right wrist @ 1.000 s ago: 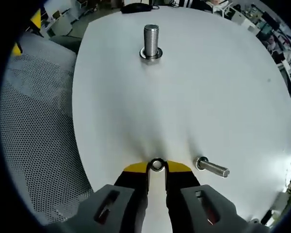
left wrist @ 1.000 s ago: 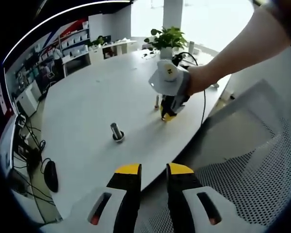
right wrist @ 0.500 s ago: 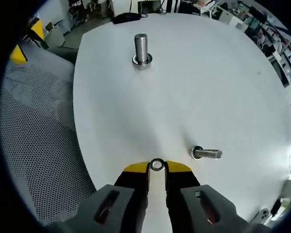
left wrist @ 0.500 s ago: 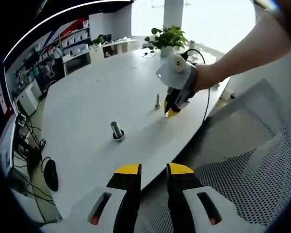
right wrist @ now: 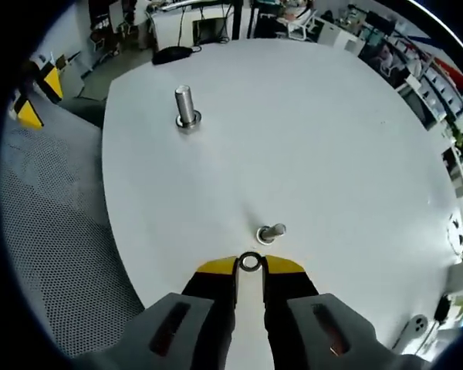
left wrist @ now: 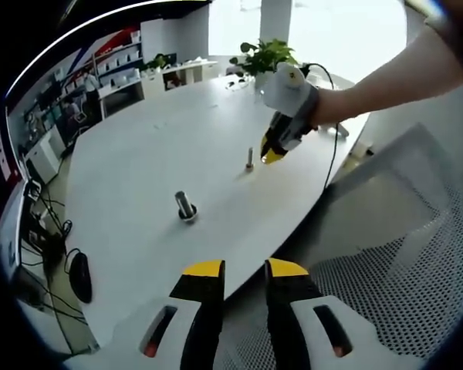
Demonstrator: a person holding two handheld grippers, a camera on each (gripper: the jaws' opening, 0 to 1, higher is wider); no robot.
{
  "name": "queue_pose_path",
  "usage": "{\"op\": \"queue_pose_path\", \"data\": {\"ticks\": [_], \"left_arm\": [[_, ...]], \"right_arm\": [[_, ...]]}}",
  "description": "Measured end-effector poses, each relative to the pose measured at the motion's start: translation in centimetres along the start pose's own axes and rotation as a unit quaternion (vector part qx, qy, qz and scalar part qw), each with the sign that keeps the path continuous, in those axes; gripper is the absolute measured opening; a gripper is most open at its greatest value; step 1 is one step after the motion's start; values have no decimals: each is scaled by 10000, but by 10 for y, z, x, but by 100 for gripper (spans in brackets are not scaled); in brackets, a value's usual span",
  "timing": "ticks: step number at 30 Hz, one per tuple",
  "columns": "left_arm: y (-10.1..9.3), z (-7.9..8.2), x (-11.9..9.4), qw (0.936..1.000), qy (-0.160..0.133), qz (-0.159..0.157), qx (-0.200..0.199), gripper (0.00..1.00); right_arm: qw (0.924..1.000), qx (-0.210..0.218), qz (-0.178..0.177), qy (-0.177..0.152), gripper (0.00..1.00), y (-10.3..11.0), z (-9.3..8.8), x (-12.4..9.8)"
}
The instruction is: Place the washer onto the threaded stud by aligning its center hole with the stud, sliding it down to the base, and recovering from edge contact or off-axis alignment until the washer reaches the visible bottom stop.
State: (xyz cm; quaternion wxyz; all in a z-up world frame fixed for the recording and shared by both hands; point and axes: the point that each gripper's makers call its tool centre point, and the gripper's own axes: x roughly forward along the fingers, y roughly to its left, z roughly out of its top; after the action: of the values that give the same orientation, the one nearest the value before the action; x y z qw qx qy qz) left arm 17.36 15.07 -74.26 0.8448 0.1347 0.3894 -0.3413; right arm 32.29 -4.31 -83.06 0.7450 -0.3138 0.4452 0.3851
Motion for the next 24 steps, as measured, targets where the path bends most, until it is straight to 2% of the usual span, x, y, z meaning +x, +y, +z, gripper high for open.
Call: {"op": "queue_pose_path", "data": {"ticks": [12,19,24], "left_arm": [[-1,0,0,10000,-2,-40,13,18],[0,0,0,10000,-17,-15,19,18],[-1,-1,0,10000,23,-32,23,18]], "right_arm": [[9993,61,-277,-262,14,-14,7,-12],[9963,-299,-535,-603,14,-21,30,-21],[9960,-506,-473,-562,14,-17,36,-14]]}}
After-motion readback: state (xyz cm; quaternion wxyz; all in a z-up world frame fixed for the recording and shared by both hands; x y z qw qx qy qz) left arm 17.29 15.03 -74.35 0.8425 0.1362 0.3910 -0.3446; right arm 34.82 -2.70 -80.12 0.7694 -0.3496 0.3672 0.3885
